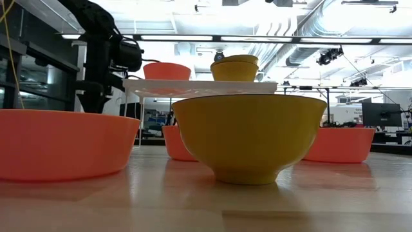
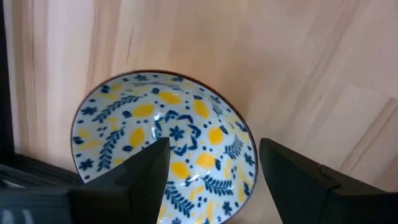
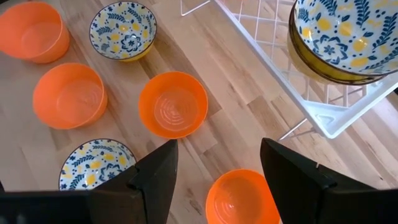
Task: Pick & Place Mini bowls
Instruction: Stack the white patterned bowl on the other white patterned bowls on the shelf
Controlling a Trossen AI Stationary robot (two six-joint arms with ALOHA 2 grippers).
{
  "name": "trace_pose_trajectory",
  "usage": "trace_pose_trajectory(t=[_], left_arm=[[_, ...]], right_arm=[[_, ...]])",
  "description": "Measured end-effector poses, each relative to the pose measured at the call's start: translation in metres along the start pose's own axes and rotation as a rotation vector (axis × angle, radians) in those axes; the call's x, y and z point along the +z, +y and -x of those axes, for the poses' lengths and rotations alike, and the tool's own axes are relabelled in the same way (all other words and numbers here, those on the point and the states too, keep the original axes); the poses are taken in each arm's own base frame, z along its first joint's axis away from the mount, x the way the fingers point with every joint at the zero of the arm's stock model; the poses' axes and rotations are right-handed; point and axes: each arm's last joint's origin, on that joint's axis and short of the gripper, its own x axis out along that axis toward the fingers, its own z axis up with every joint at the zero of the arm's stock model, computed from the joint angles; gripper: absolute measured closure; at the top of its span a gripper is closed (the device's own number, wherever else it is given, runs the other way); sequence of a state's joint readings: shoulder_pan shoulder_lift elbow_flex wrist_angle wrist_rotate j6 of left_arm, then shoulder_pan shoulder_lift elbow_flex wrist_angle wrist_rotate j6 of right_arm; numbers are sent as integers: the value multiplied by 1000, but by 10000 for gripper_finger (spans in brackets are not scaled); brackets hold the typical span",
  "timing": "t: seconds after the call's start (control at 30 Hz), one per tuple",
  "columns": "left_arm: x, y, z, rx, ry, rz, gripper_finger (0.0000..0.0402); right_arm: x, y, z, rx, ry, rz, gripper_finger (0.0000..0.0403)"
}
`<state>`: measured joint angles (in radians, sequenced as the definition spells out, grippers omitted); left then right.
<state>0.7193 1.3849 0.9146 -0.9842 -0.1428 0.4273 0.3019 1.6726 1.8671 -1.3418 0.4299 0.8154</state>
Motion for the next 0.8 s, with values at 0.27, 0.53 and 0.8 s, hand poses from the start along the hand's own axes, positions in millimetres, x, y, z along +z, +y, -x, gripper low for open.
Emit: trace_pose_trajectory(t=[0.27, 0.53, 0.8], left_arm=[[-2, -1, 0, -7, 20, 41, 158], [-11, -8, -19, -18, 49, 78, 158], [-17, -12, -37, 18, 46, 68, 158]], right_arm=[[0, 0, 0, 14, 15, -22, 187], [0, 1, 0, 30, 23, -43, 187], [1, 2, 0, 41, 13, -50, 187]])
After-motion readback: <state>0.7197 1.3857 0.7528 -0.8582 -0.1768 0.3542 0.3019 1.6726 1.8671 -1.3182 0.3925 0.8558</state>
